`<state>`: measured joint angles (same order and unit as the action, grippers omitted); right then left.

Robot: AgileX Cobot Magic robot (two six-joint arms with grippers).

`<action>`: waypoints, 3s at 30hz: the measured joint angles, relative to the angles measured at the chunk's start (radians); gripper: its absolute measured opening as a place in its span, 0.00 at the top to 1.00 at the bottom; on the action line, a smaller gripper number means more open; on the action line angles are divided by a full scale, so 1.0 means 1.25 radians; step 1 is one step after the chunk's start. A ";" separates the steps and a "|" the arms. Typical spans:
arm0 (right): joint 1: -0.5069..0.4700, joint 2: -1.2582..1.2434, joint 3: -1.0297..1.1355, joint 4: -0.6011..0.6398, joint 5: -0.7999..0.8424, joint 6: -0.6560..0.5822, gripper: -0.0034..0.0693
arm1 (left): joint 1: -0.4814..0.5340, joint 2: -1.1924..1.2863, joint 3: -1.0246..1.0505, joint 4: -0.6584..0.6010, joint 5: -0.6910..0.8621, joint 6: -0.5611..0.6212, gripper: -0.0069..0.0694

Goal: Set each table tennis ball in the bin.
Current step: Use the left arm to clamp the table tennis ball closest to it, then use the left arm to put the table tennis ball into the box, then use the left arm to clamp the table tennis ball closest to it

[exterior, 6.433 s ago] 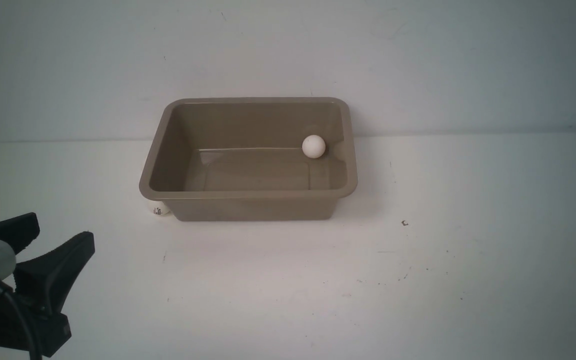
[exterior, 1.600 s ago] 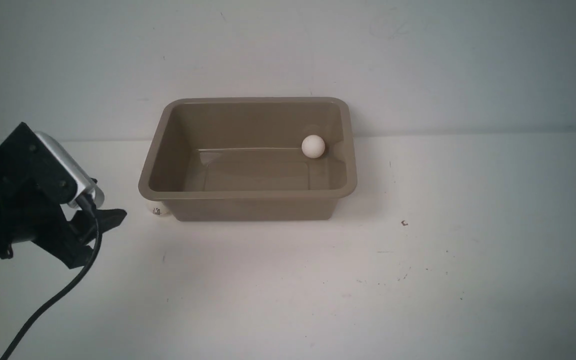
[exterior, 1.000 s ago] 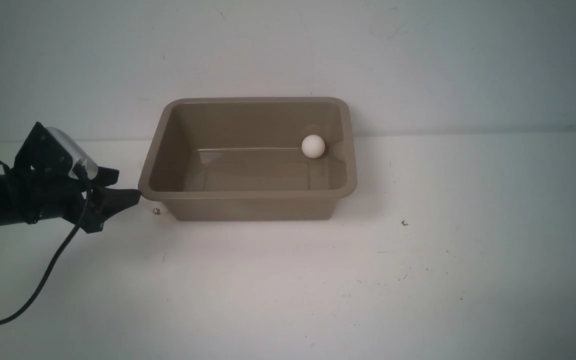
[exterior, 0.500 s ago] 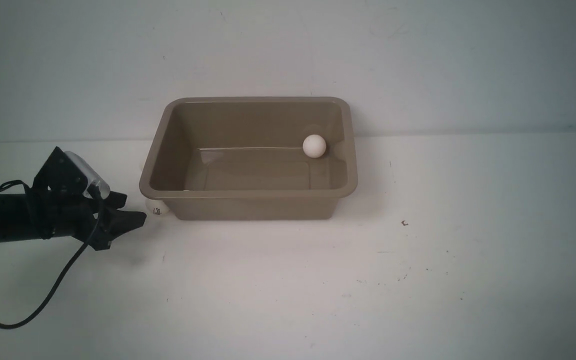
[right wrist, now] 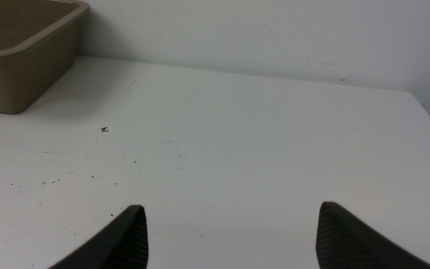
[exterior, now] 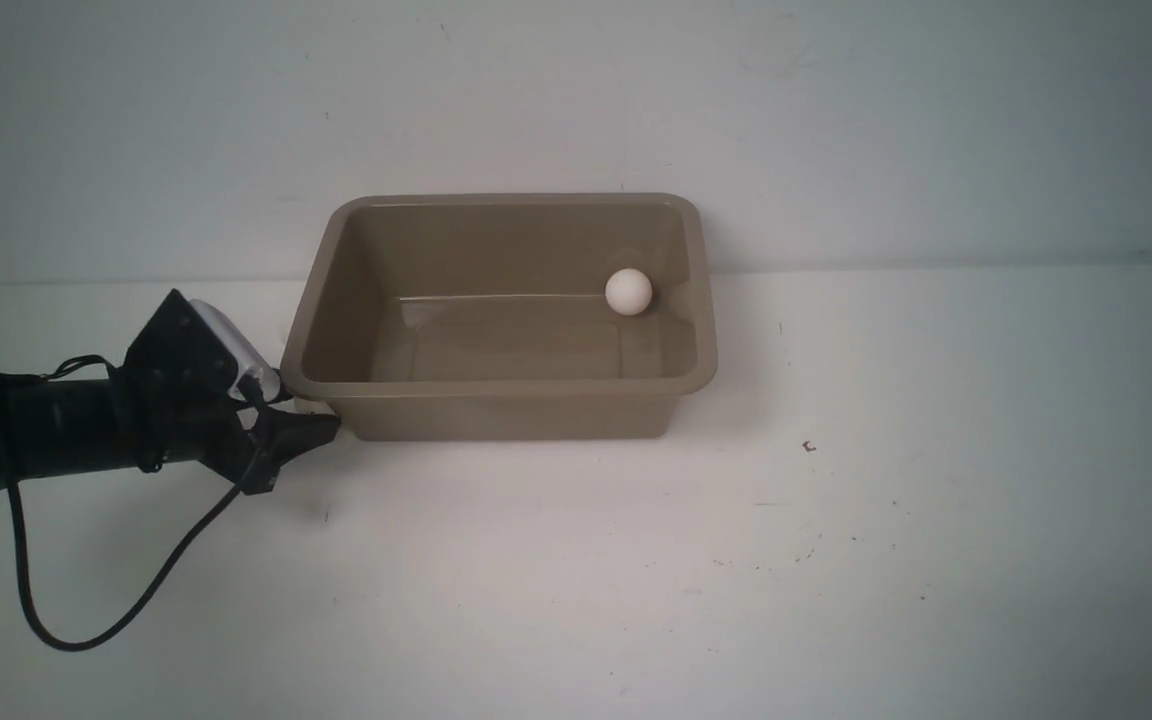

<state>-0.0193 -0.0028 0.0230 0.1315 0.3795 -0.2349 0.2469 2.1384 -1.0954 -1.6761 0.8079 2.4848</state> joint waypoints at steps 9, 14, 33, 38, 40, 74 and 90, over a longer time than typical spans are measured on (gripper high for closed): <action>0.000 0.000 0.000 0.000 0.000 0.000 0.20 | -0.010 0.028 -0.018 -0.020 -0.041 0.101 0.36; 0.000 0.000 0.000 0.000 0.000 0.000 0.20 | -0.014 0.030 -0.036 -0.021 -0.043 0.113 0.47; 0.000 0.000 0.000 0.000 0.000 0.024 0.20 | 0.127 -0.034 -0.038 0.038 0.050 0.099 0.47; 0.000 0.000 0.000 0.000 0.000 0.024 0.20 | 0.109 -0.061 -0.075 -0.002 0.243 0.062 0.47; 0.000 0.000 0.000 0.000 0.001 0.024 0.20 | 0.085 -0.067 -0.096 -0.004 0.263 0.020 0.47; 0.000 0.000 0.000 0.000 0.001 0.024 0.20 | -0.004 -0.114 -0.226 0.130 -0.047 -0.369 0.39; 0.000 0.000 0.000 0.000 0.001 0.024 0.20 | 0.070 0.009 -0.226 0.015 0.035 -0.088 0.40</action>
<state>-0.0193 -0.0028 0.0230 0.1312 0.3803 -0.2045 0.3344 2.1490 -1.3779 -1.6573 0.8521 2.3753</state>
